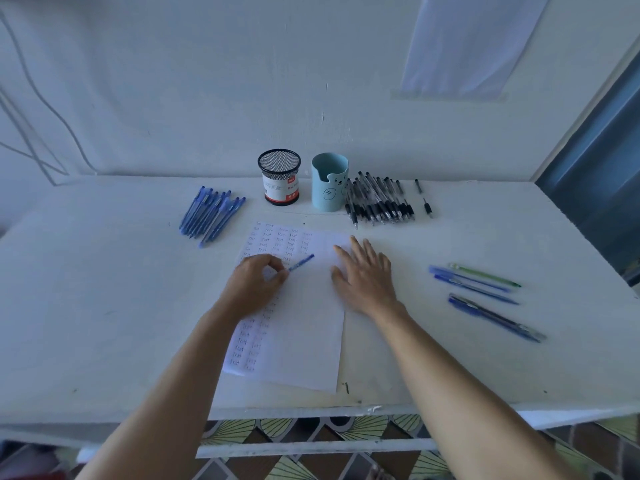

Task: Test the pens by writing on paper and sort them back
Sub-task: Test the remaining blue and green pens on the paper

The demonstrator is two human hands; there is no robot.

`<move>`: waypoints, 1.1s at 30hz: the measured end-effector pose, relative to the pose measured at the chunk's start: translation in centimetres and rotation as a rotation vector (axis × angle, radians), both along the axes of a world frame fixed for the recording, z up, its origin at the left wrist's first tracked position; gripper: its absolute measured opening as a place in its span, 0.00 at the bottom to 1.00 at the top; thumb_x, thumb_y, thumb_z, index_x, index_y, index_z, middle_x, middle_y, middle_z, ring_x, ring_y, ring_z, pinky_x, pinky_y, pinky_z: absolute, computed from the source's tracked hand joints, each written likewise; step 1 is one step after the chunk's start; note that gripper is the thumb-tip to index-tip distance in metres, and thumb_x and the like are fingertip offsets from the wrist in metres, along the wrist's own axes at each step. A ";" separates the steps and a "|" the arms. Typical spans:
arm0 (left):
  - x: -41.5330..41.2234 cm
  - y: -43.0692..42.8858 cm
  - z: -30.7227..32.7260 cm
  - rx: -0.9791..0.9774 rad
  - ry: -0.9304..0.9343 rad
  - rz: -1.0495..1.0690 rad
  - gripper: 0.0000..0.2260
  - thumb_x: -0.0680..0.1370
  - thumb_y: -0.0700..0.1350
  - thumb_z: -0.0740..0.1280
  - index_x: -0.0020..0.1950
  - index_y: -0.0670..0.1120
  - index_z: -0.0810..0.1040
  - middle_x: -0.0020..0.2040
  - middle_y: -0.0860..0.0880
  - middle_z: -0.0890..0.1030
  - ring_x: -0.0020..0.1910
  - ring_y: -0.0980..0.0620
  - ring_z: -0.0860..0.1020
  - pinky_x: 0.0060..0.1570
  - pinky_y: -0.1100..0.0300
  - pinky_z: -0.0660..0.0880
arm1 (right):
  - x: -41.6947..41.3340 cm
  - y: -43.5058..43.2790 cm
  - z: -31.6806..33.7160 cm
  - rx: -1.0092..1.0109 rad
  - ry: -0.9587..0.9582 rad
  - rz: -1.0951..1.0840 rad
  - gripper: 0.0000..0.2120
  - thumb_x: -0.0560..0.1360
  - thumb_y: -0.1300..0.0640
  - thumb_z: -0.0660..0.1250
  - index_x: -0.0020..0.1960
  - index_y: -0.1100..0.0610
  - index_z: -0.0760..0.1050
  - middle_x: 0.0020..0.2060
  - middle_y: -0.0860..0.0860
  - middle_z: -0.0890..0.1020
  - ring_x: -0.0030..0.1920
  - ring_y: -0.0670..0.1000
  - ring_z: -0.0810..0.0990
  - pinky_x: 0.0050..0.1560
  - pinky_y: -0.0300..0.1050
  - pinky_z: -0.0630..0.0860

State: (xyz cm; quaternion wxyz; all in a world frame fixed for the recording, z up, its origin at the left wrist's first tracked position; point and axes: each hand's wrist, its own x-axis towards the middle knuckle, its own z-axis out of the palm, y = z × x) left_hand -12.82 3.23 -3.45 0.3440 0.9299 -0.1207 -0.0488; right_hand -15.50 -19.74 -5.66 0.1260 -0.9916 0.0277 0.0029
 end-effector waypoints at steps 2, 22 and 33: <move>0.6 -0.1 1.2 0.024 0.012 0.003 0.03 0.82 0.49 0.66 0.51 0.51 0.77 0.52 0.53 0.81 0.51 0.51 0.78 0.49 0.58 0.71 | 0.0 0.0 -0.1 0.023 -0.010 0.008 0.27 0.81 0.41 0.50 0.79 0.46 0.56 0.81 0.50 0.50 0.80 0.53 0.46 0.76 0.60 0.47; 4.4 -4.4 5.0 -1.301 0.575 0.121 0.23 0.71 0.63 0.57 0.26 0.48 0.57 0.28 0.50 0.56 0.34 0.49 0.52 0.37 0.55 0.53 | -0.6 0.4 -0.2 0.132 -0.104 0.063 0.25 0.78 0.41 0.60 0.70 0.51 0.64 0.79 0.48 0.59 0.79 0.51 0.52 0.76 0.59 0.46; 6.4 -5.8 1.4 -1.033 0.206 0.237 0.28 0.86 0.56 0.49 0.48 0.40 0.81 0.41 0.46 0.83 0.35 0.52 0.78 0.37 0.60 0.71 | -0.3 0.4 0.0 0.063 -0.017 0.106 0.31 0.79 0.41 0.53 0.79 0.47 0.52 0.81 0.46 0.50 0.80 0.51 0.44 0.76 0.60 0.42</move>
